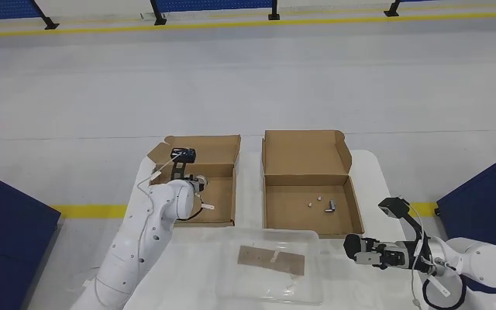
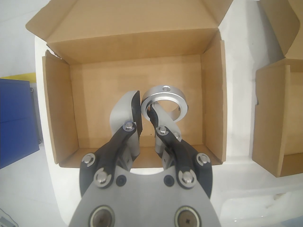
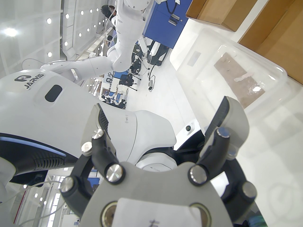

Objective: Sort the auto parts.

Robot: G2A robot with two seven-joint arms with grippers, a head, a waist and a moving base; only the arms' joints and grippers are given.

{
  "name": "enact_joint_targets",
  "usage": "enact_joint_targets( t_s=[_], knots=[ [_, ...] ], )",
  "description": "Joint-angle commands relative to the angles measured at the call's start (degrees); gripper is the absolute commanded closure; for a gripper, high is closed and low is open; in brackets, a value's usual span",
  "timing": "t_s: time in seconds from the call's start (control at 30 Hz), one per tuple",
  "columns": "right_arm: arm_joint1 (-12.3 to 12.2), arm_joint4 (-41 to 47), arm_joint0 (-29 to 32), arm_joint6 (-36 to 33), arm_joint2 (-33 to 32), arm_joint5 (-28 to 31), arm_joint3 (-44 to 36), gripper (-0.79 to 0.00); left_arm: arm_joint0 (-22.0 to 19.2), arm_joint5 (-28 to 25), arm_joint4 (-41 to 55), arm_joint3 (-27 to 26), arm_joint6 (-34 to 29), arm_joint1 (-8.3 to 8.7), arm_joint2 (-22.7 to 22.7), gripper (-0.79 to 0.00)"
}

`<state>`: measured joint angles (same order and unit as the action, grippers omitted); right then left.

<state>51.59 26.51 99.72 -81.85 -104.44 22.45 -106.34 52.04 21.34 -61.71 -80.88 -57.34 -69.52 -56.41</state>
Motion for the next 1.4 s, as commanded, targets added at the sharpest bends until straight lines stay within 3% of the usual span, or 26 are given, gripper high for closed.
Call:
enact_joint_targets(
  t_s=[0.0,0.17,0.47,0.53,0.83,1.0,1.37],
  knots=[
    [0.00,0.00,0.00,0.00,0.00,0.00,0.00,-0.785,-2.00,-0.10,0.44,2.65,-2.56,-0.47,0.79,0.000],
    [0.00,0.00,0.00,0.00,0.00,0.00,0.00,-0.785,-8.66,1.76,1.88,11.89,-10.01,-2.66,4.98,0.000],
    [0.00,0.00,0.00,0.00,0.00,0.00,0.00,-0.785,-16.31,1.24,9.10,28.17,-10.34,-7.36,10.67,0.000],
    [0.00,0.00,0.00,0.00,0.00,0.00,0.00,-0.785,-17.74,3.06,9.26,31.00,-11.02,-8.21,11.56,0.000],
    [0.00,0.00,0.00,0.00,0.00,0.00,0.00,-0.785,-17.48,2.34,9.39,31.42,-8.47,-8.36,11.23,0.000],
    [0.00,0.00,0.00,0.00,0.00,0.00,0.00,-0.785,-18.19,1.08,12.91,35.08,-9.58,-8.61,9.37,0.000],
    [0.00,0.00,0.00,0.00,0.00,0.00,0.00,-0.785,-20.99,-0.48,16.24,43.81,-8.24,-11.91,12.13,0.000]
  ],
)
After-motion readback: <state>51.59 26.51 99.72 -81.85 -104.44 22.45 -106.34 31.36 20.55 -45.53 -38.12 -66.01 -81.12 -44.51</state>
